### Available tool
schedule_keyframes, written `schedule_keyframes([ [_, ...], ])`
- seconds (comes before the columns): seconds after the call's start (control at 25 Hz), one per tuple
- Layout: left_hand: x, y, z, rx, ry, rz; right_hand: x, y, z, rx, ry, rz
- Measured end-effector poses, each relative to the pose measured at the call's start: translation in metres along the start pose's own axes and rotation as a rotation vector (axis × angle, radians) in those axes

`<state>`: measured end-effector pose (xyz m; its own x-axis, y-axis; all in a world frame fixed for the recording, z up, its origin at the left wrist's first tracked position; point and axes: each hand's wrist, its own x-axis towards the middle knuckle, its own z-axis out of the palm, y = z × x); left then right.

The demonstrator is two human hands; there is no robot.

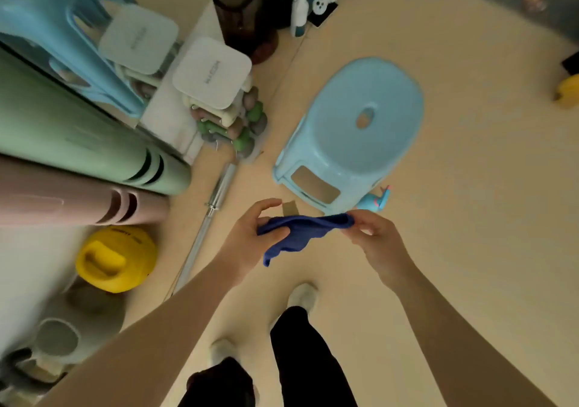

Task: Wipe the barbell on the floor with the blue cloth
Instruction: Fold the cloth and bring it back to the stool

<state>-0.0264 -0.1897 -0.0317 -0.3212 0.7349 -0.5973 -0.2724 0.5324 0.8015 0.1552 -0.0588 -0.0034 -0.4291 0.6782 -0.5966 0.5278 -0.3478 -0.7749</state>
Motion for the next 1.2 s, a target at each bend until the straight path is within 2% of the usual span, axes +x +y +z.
schedule_keyframes([
  [0.08, 0.033, 0.045, 0.018, 0.009, -0.01, 0.019, 0.023, -0.034, -0.029, 0.049, 0.131, -0.066],
  [0.28, 0.118, 0.16, 0.057, 0.037, -0.027, 0.156, 0.08, -0.115, -0.084, 0.21, 0.268, -0.163],
  [0.4, 0.166, 0.227, 0.075, 0.054, -0.083, 0.218, 0.11, -0.158, -0.116, 0.342, 0.421, -0.237],
  [0.52, 0.193, 0.264, 0.088, 0.082, -0.179, 0.237, 0.127, -0.174, -0.135, 0.414, 0.512, -0.249],
  [0.68, 0.225, 0.247, 0.089, 0.17, -0.213, 0.157, 0.144, -0.149, -0.137, 0.445, 0.485, -0.093],
  [0.8, 0.246, 0.195, 0.084, 0.332, -0.212, 0.039, 0.159, -0.102, -0.122, 0.312, 0.443, 0.108],
  [1.0, 0.269, 0.117, 0.083, 0.58, -0.206, -0.005, 0.184, -0.033, -0.1, 0.093, 0.388, 0.358],
  [1.08, 0.285, 0.106, 0.083, 0.623, -0.133, 0.035, 0.204, -0.024, -0.099, 0.04, 0.392, 0.366],
  [1.2, 0.309, 0.1, 0.088, 0.601, -0.022, 0.145, 0.238, -0.018, -0.094, 0.05, 0.504, 0.255],
])
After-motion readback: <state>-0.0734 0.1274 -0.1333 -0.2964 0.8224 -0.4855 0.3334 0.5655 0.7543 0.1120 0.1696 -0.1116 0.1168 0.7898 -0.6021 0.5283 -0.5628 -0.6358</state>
